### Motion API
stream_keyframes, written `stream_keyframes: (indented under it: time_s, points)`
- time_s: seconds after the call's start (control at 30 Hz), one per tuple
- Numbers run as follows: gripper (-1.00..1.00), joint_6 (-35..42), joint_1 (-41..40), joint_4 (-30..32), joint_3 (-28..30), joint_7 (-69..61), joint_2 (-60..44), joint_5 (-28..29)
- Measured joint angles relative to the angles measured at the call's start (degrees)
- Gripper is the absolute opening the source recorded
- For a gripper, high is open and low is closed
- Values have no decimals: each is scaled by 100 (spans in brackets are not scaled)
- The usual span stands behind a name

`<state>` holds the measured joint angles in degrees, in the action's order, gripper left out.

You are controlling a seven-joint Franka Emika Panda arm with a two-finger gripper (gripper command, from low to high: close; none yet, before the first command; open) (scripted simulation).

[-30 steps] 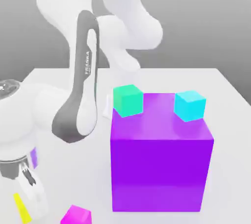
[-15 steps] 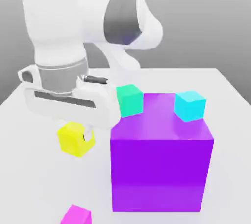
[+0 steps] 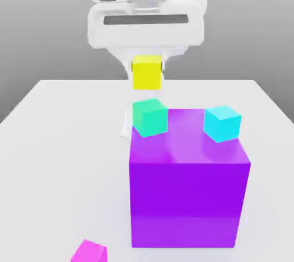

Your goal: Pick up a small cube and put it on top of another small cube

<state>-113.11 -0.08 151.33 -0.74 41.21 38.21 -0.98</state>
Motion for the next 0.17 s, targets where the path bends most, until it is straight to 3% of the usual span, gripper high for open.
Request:
stream_keyframes:
  time_s: [0.07, 0.1, 0.17]
  points:
    - [-100, -435, -1, 336, -19, -21, -98, -7]
    - [100, -588, -5, 450, -27, -28, -137, -12]
    - [100, -588, -5, 450, -27, -28, -137, -13]
